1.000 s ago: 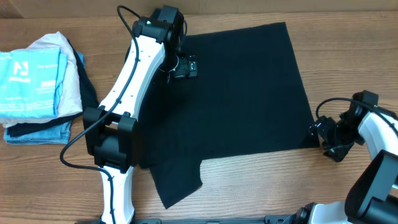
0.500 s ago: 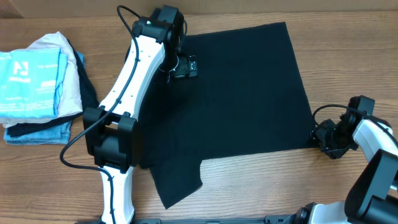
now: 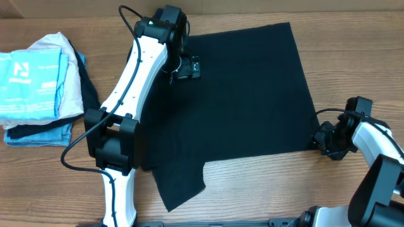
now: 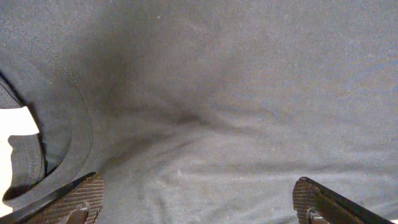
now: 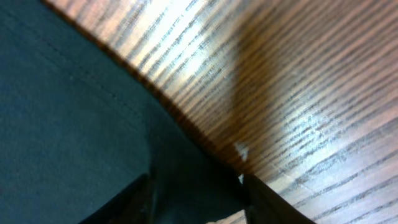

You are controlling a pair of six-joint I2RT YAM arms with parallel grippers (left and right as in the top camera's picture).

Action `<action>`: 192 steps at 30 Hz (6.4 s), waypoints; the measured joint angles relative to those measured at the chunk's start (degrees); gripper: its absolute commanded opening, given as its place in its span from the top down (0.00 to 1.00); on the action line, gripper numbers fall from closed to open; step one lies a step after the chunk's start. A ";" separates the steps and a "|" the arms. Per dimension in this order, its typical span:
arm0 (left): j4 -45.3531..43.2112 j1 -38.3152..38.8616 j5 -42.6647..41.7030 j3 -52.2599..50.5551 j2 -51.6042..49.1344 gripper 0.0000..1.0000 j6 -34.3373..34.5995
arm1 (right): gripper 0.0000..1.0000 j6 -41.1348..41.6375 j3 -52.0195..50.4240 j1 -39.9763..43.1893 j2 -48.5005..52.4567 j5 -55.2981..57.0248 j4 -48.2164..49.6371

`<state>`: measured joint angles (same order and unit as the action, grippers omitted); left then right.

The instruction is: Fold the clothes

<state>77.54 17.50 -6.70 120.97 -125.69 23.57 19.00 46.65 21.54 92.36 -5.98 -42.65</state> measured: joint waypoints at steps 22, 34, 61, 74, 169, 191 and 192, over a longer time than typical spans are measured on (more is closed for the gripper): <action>14.51 0.11 2.05 0.57 1.29 0.00 -0.11 | 0.86 0.50 -0.87 -0.31 -0.11 -0.44 0.79; 16.85 23.82 8.37 -34.01 40.89 0.00 21.62 | 0.86 0.50 -0.96 -0.31 -0.15 -1.33 1.07; -28.61 9.75 -5.73 -89.66 52.17 0.14 25.27 | 0.79 0.50 -1.03 -0.31 -0.15 -2.80 1.55; -26.49 8.33 -6.43 -89.50 52.17 0.38 19.47 | 0.79 0.48 -1.03 -0.31 -0.15 -2.89 1.55; -46.18 -4.42 20.90 -52.09 26.12 0.21 5.79 | 0.08 0.44 21.53 -14.40 22.03 -2.71 41.48; -25.62 1.25 -1.25 -38.64 17.66 0.96 3.04 | 0.96 -12.44 28.44 -9.42 23.34 -9.03 14.32; -26.18 1.57 -1.01 -38.66 17.49 0.96 3.04 | 0.96 -12.59 28.33 -9.42 24.22 -9.05 14.32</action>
<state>51.35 19.07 -7.70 82.30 -108.20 26.61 6.42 74.98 12.12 116.57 -15.03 -28.34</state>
